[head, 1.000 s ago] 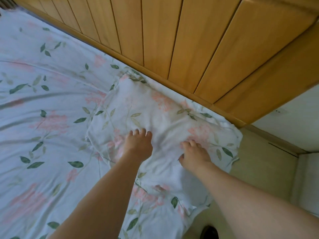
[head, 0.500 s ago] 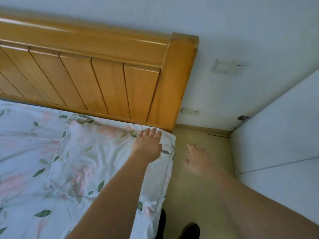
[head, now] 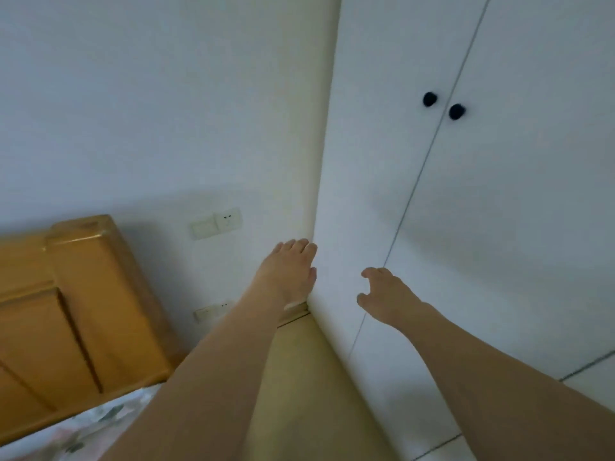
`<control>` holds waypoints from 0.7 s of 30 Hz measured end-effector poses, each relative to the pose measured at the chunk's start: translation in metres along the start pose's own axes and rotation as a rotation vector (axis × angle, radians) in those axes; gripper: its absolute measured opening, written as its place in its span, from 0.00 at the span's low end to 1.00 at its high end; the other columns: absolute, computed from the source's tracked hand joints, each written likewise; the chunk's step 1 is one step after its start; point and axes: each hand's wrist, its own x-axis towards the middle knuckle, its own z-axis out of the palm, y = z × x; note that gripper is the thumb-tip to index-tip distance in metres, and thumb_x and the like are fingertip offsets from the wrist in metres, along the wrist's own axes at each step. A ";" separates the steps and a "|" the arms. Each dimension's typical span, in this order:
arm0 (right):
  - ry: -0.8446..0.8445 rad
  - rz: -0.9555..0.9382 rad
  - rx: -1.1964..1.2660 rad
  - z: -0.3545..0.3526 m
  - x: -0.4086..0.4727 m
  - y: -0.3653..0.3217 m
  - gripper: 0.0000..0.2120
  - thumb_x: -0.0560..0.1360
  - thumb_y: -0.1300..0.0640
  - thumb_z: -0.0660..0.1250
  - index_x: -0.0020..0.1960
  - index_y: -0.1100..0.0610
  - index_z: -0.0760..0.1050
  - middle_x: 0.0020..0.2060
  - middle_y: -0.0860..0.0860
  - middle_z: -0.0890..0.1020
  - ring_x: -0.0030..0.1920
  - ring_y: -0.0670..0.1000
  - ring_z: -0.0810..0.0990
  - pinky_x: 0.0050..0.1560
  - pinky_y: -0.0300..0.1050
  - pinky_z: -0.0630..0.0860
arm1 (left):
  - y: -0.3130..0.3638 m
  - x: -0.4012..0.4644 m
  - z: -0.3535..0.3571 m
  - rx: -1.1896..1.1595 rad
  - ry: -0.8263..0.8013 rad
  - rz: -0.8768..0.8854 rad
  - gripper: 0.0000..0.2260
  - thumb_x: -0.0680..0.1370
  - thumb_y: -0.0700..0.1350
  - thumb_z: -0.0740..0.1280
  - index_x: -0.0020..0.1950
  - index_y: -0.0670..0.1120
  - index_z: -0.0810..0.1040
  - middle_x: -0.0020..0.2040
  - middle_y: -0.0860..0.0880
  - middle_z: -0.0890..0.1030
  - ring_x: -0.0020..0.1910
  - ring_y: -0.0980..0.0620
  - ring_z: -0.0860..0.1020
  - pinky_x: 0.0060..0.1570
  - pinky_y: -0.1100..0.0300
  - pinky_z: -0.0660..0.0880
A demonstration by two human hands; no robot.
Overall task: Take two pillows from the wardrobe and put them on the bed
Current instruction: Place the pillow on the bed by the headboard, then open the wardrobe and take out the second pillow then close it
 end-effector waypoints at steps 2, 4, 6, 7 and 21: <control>0.026 0.044 0.043 -0.026 0.006 0.018 0.25 0.77 0.51 0.60 0.72 0.54 0.62 0.69 0.54 0.67 0.66 0.55 0.70 0.65 0.49 0.69 | 0.020 0.034 -0.018 -0.018 0.043 0.050 0.21 0.81 0.48 0.55 0.74 0.43 0.61 0.74 0.44 0.64 0.72 0.45 0.62 0.72 0.52 0.57; 0.060 0.084 0.086 -0.048 0.015 0.035 0.24 0.77 0.51 0.60 0.72 0.54 0.63 0.69 0.53 0.67 0.67 0.55 0.70 0.65 0.48 0.68 | 0.038 0.071 -0.034 -0.050 0.105 0.103 0.21 0.81 0.47 0.56 0.74 0.43 0.61 0.74 0.45 0.65 0.72 0.45 0.62 0.70 0.53 0.58; 0.097 0.114 0.132 -0.067 0.029 0.049 0.24 0.77 0.51 0.60 0.72 0.54 0.63 0.70 0.53 0.67 0.68 0.54 0.69 0.65 0.48 0.67 | 0.053 0.107 -0.050 -0.076 0.152 0.165 0.22 0.81 0.47 0.57 0.74 0.44 0.61 0.74 0.45 0.64 0.73 0.46 0.62 0.69 0.54 0.59; 0.112 0.120 0.148 -0.073 0.035 0.052 0.24 0.77 0.52 0.60 0.72 0.54 0.63 0.70 0.53 0.67 0.68 0.54 0.69 0.66 0.48 0.67 | 0.057 0.120 -0.056 -0.087 0.163 0.191 0.22 0.81 0.47 0.57 0.74 0.44 0.61 0.75 0.45 0.64 0.73 0.46 0.61 0.70 0.54 0.59; 0.340 0.173 0.462 -0.152 0.132 0.072 0.21 0.76 0.56 0.60 0.69 0.53 0.67 0.66 0.52 0.73 0.61 0.51 0.73 0.52 0.39 0.66 | 0.104 0.293 -0.146 -0.236 0.268 0.397 0.18 0.81 0.47 0.57 0.71 0.46 0.65 0.67 0.46 0.71 0.60 0.45 0.74 0.58 0.50 0.73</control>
